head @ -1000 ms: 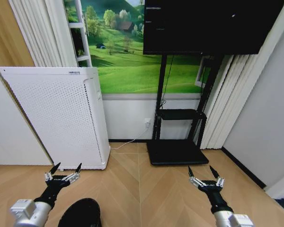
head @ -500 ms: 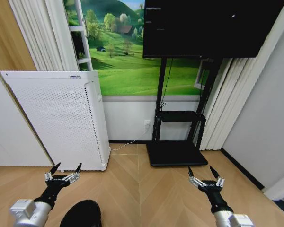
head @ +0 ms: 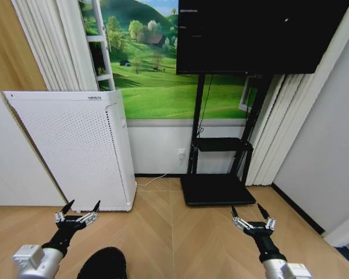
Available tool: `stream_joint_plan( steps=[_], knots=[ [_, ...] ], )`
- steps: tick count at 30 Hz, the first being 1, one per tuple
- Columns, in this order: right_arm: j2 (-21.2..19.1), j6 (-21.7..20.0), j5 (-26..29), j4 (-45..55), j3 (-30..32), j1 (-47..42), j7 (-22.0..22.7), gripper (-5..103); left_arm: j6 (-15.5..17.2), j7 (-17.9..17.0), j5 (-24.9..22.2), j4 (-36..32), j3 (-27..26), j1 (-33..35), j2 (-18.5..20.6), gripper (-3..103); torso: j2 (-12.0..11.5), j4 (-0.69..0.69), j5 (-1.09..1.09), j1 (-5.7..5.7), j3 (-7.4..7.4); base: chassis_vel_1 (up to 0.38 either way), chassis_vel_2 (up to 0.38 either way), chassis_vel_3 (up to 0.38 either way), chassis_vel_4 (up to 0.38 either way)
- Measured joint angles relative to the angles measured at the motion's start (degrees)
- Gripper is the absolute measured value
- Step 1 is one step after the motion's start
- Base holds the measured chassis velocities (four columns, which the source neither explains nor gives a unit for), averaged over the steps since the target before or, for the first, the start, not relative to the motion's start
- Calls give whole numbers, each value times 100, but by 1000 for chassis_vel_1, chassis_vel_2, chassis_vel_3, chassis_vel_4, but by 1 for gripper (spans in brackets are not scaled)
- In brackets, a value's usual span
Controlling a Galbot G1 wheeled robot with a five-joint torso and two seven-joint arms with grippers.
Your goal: Pick up the trash bin and place the garbage on the floor into it.
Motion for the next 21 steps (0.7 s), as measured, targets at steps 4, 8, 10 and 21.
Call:
stream_joint_plan(
  steps=[4,8,10,21],
  knots=[
    [1,0,0,0,-2,0,-1,100,0,-2,0,1,-2,0,0,100,80,0,-2,29,52,101,82,-84,-87],
    [1,0,0,0,-2,0,0,100,0,-3,0,1,-2,0,0,100,141,0,-1,54,88,27,20,-24,-19],
    [0,0,0,0,-1,0,0,100,0,-3,0,1,-2,0,0,100,211,0,1,81,131,-37,-28,26,18],
    [0,0,0,0,1,0,0,100,0,1,-1,0,1,0,0,100,414,-1,1,152,263,-83,-67,80,75]
  ],
)
